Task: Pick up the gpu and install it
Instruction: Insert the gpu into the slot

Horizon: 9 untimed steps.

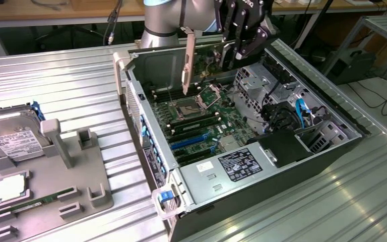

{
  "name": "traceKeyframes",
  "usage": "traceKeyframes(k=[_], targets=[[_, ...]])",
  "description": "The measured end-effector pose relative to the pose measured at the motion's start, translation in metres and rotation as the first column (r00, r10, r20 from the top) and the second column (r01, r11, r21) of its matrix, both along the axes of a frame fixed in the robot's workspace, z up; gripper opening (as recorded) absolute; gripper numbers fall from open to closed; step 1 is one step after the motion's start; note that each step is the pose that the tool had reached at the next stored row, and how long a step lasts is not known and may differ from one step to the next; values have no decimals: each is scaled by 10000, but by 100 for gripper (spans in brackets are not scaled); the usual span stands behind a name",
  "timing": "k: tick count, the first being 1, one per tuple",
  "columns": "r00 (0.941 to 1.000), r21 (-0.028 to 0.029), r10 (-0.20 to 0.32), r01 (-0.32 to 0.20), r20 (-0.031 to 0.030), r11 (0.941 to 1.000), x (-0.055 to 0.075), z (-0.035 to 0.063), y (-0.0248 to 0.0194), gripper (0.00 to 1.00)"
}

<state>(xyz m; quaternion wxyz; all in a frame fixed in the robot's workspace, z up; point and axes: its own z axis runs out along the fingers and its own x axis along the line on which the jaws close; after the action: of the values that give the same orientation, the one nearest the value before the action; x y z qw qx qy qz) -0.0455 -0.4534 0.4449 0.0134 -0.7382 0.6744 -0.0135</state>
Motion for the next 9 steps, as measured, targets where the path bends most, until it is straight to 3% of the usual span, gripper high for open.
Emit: traceKeyframes(k=[5, 9], targets=[[9996, -1, -290, 290, -13, 9996, -3, -19, 0, 29], [9992, -7, -316, 316, -246, 9995, -3, -58, 0, 29]])
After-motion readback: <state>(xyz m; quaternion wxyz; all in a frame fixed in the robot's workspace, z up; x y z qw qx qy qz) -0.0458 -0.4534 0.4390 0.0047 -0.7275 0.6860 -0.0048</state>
